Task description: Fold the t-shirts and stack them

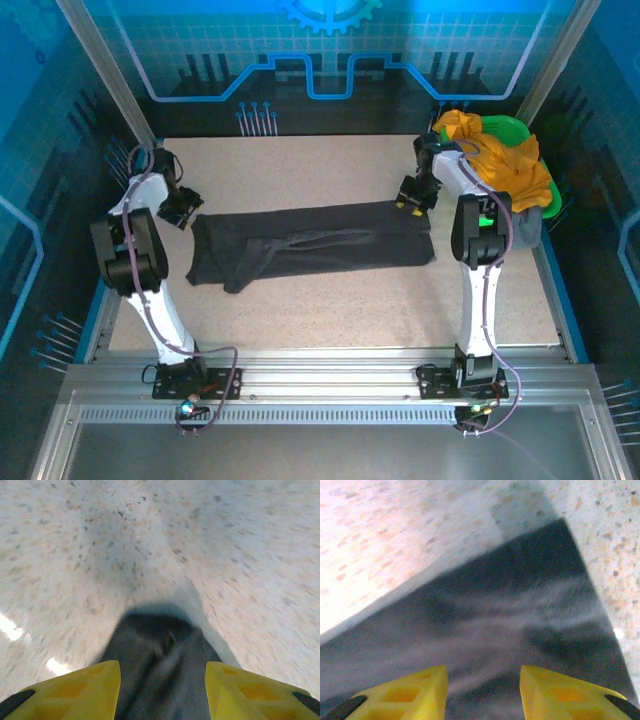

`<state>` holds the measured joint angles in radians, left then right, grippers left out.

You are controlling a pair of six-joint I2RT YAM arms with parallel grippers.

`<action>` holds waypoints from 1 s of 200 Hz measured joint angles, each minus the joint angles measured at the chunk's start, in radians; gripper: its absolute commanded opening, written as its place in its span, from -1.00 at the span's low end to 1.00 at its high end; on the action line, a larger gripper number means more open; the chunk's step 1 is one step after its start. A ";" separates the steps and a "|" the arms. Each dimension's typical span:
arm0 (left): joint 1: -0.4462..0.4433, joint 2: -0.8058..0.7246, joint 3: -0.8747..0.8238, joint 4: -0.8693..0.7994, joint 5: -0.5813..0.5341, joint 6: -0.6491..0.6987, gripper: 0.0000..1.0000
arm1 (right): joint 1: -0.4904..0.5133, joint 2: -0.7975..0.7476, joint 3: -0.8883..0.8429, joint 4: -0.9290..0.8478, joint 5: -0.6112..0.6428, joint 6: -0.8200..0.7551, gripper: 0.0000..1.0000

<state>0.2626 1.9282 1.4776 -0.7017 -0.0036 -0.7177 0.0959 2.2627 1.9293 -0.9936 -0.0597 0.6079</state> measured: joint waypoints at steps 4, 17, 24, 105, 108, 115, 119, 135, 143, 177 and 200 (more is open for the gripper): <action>-0.010 -0.036 -0.022 0.013 -0.003 0.006 -0.06 | 0.006 -0.030 -0.029 0.017 -0.005 -0.008 -0.04; -0.057 -0.148 -0.101 0.077 0.028 0.023 -0.05 | 0.035 -0.137 -0.119 0.077 -0.047 -0.029 0.03; -0.084 -0.193 -0.145 0.121 0.062 0.035 -0.06 | 0.054 -0.195 -0.166 0.119 -0.095 -0.039 0.04; -0.206 -0.085 -0.369 0.335 0.360 0.234 -0.08 | 0.350 -0.442 -0.446 0.439 -0.511 -0.046 0.09; -0.209 -0.085 -0.369 0.338 0.362 0.241 -0.08 | 0.352 -0.446 -0.455 0.443 -0.514 -0.044 0.09; -0.216 -0.085 -0.370 0.346 0.367 0.250 -0.08 | 0.354 -0.454 -0.475 0.455 -0.519 -0.034 0.09; -0.220 -0.085 -0.370 0.350 0.369 0.255 -0.09 | 0.354 -0.457 -0.484 0.460 -0.520 -0.029 0.09; -0.233 -0.085 -0.377 0.372 0.380 0.261 -0.16 | 0.354 -0.468 -0.507 0.472 -0.522 -0.016 0.08; -0.240 -0.085 -0.382 0.379 0.380 0.266 -0.20 | 0.354 -0.469 -0.509 0.475 -0.522 -0.012 0.08; -0.263 -0.098 -0.420 0.378 0.387 0.274 -0.48 | 0.353 -0.470 -0.509 0.486 -0.522 -0.009 0.08; -0.278 -0.153 -0.484 0.375 0.389 0.269 -0.77 | 0.352 -0.470 -0.509 0.487 -0.521 -0.006 0.07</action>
<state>-0.0154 1.7748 0.9939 -0.3264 0.3859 -0.4492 0.4484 1.7924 1.4208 -0.5068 -0.5808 0.6022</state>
